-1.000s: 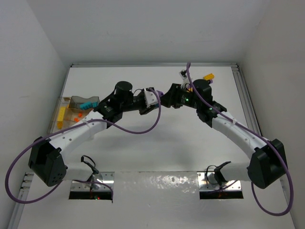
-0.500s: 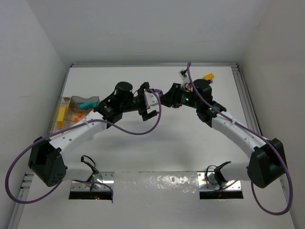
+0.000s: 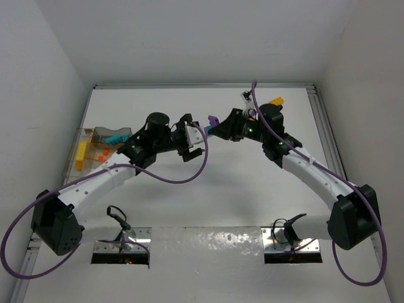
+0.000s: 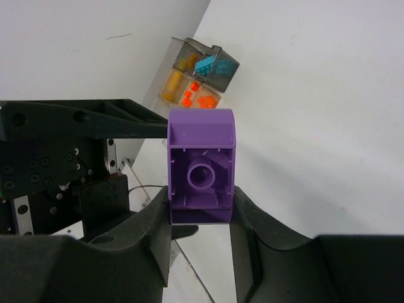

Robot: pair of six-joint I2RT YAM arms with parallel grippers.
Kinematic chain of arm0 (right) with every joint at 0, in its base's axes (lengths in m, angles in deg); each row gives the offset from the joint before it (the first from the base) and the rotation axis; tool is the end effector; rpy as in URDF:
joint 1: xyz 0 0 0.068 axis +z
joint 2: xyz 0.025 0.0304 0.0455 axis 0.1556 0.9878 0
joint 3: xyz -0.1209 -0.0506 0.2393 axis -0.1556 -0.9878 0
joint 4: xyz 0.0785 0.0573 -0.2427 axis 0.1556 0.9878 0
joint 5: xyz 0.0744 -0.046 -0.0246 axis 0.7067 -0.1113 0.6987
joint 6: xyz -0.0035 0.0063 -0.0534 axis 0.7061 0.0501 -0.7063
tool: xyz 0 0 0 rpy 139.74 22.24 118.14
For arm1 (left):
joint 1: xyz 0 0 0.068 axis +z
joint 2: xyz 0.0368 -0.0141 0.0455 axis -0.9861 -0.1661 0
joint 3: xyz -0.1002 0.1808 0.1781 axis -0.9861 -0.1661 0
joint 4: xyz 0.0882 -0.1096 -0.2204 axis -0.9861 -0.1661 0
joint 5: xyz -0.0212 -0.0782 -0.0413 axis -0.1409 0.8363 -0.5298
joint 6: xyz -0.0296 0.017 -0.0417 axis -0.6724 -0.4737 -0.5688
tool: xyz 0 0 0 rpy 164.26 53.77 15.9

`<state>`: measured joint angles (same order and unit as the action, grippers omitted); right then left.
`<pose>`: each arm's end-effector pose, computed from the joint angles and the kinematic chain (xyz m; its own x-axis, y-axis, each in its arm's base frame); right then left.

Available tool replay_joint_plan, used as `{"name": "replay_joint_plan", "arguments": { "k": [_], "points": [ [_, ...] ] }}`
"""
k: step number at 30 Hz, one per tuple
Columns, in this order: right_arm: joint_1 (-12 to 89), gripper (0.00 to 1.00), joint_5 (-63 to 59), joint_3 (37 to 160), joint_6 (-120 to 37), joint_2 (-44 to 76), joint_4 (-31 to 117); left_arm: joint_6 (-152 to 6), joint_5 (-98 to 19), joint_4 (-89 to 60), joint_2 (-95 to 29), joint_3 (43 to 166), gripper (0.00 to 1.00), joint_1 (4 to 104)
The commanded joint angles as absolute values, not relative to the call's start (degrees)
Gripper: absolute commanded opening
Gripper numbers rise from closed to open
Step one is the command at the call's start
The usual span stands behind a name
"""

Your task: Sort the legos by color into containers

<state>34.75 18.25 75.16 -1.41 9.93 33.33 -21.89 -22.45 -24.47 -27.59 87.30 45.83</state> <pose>0.2656 0.1467 0.3040 -0.7233 0.3714 -0.5822 -0.3812 0.4882 0.7851 0.2217 -0.1715 0.3154 0.2840 0.4982 -0.8192 0.8511 0.2624 0.4547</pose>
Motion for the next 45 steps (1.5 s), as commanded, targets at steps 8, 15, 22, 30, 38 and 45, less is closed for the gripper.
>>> {"name": "replay_joint_plan", "arguments": {
  "k": [8,15,22,30,38,45],
  "points": [
    [34.79,0.00,19.31,75.78,-0.68,9.08,30.07,-24.14,-18.35,-18.04,-32.56,93.75,0.74,46.16],
    [34.70,0.00,18.95,75.69,-0.86,9.08,30.16,-23.52,-17.03,-19.80,-32.82,94.72,0.35,46.07],
    [34.79,0.00,18.69,75.78,-0.68,9.70,30.24,-25.80,-17.81,-18.39,-32.83,94.20,0.00,45.63],
    [31.02,0.00,5.55,75.61,-10.07,4.87,42.10,-27.12,-34.87,-29.63,-33.00,89.63,0.00,53.00],
    [29.25,0.00,2.43,73.32,-13.08,4.60,44.75,-30.72,-42.32,-45.36,-27.82,92.25,0.00,68.03],
    [29.43,0.00,6.12,73.14,-11.93,7.67,42.64,-34.68,-45.67,-64.94,-29.04,98.40,0.00,93.05]
  ]
}}
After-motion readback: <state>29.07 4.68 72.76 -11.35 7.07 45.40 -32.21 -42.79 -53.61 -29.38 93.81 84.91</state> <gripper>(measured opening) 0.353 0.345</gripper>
